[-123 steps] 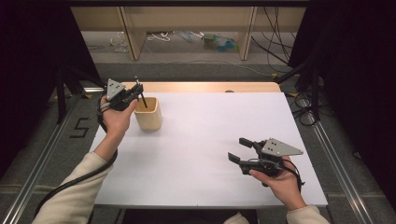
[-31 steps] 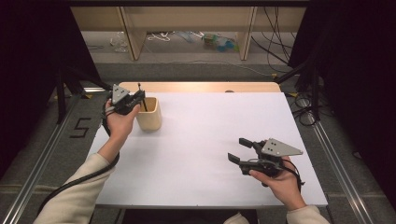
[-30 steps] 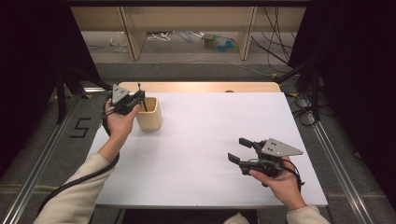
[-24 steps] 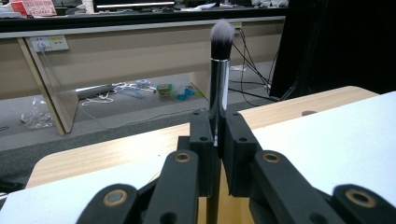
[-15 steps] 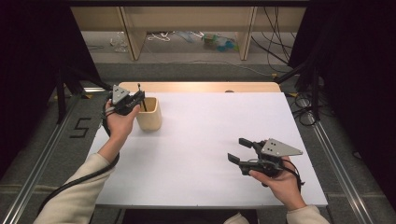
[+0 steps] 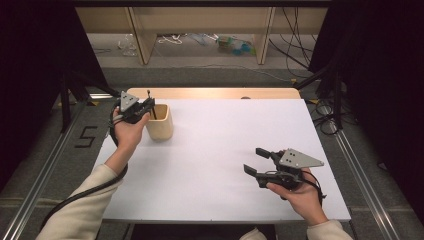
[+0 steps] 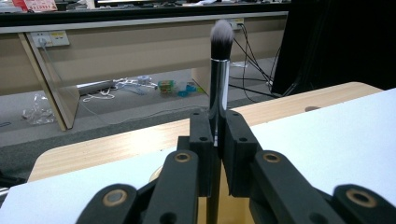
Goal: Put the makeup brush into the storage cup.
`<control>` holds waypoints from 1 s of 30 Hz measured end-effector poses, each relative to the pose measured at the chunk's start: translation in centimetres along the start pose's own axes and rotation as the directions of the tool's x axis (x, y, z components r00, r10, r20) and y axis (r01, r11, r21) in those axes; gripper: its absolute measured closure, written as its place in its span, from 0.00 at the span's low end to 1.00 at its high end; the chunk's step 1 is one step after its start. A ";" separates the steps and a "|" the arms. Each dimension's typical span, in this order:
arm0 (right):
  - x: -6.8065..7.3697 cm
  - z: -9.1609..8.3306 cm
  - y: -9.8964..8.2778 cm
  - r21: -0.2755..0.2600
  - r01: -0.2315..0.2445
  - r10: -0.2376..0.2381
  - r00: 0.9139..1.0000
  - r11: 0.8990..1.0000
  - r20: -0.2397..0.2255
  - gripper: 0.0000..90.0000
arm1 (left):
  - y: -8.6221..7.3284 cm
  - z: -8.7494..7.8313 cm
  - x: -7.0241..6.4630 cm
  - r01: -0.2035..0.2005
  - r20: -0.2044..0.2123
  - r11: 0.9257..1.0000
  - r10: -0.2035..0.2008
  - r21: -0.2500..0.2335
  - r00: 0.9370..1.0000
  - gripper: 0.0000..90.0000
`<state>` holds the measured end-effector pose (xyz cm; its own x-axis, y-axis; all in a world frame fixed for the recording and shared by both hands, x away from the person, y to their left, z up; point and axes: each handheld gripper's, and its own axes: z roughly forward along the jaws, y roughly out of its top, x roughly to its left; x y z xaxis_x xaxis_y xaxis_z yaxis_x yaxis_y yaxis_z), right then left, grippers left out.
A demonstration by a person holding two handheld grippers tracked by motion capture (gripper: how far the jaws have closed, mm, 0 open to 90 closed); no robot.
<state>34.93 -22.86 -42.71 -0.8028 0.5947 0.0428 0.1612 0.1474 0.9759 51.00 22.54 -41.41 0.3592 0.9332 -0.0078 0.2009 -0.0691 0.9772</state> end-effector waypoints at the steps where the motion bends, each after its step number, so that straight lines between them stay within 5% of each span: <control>1: 0.0 0.0 0.0 0.000 0.000 0.000 1.000 1.000 0.000 0.32 | 0.0 0.0 0.0 0.000 0.000 1.000 0.000 0.002 1.000 0.92; 30: 0.0 0.0 0.0 0.012 0.003 -0.003 1.000 1.000 0.004 0.32 | -0.5 0.2 0.3 0.002 -0.005 0.999 -0.002 0.032 1.000 0.90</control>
<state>34.89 -22.87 -42.69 -0.8010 0.5974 0.0394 0.1662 0.1587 0.9732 51.19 22.80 -41.91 0.3545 0.9350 -0.0085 0.2309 -0.0787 0.9698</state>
